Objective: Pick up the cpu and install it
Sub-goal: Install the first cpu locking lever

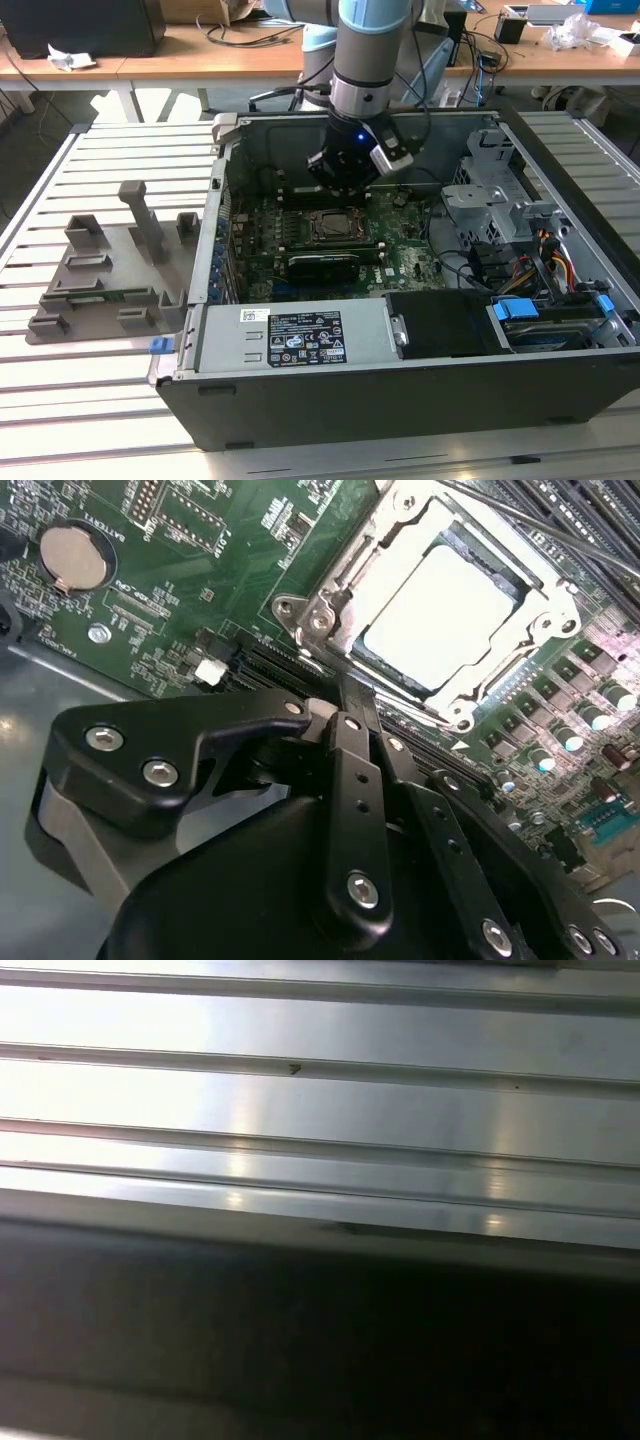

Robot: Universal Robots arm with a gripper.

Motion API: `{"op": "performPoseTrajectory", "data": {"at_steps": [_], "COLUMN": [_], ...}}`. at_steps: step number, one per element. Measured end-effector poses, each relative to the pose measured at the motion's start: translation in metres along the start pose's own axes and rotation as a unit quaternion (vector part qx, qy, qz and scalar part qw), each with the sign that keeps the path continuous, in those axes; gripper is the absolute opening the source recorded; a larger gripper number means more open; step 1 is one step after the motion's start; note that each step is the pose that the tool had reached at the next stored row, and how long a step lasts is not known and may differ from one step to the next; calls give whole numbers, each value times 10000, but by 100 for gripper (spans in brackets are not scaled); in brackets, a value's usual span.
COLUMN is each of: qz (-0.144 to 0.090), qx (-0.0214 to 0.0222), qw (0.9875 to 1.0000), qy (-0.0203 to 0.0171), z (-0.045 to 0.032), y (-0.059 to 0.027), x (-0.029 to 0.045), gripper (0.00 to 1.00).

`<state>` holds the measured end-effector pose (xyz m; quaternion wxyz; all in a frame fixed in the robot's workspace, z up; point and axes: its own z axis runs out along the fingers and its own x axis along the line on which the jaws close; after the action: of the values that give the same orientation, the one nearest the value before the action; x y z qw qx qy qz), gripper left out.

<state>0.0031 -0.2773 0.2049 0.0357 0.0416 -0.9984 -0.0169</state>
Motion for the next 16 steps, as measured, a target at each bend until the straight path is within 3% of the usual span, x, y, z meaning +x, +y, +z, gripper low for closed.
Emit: {"op": "performPoseTrajectory", "data": {"at_steps": [4,5,6,7,8,9,11,12,13,16], "qz": [35,92,94,97,100,105,117,126,129,133], "qx": [-2,-8,-3,36,65,123,283,406,449,487], "qw": [10000,9999,9999,9999,9999,9998,9995,9991,9989,9987], "qy": [20,39,52,59,60,65,76,86,89,91], "z": [13,42,1,-84,-90,-94,-97,-98,-100,-101], "y": [-7,-48,-44,-44,-46,-50,-64,-84,-107,-183], "x": [-25,-36,-46,-39,-38,-37,-36,-34,-32,-26], "gripper": [11,11,11,11,11,11,11,11,11,11]}}
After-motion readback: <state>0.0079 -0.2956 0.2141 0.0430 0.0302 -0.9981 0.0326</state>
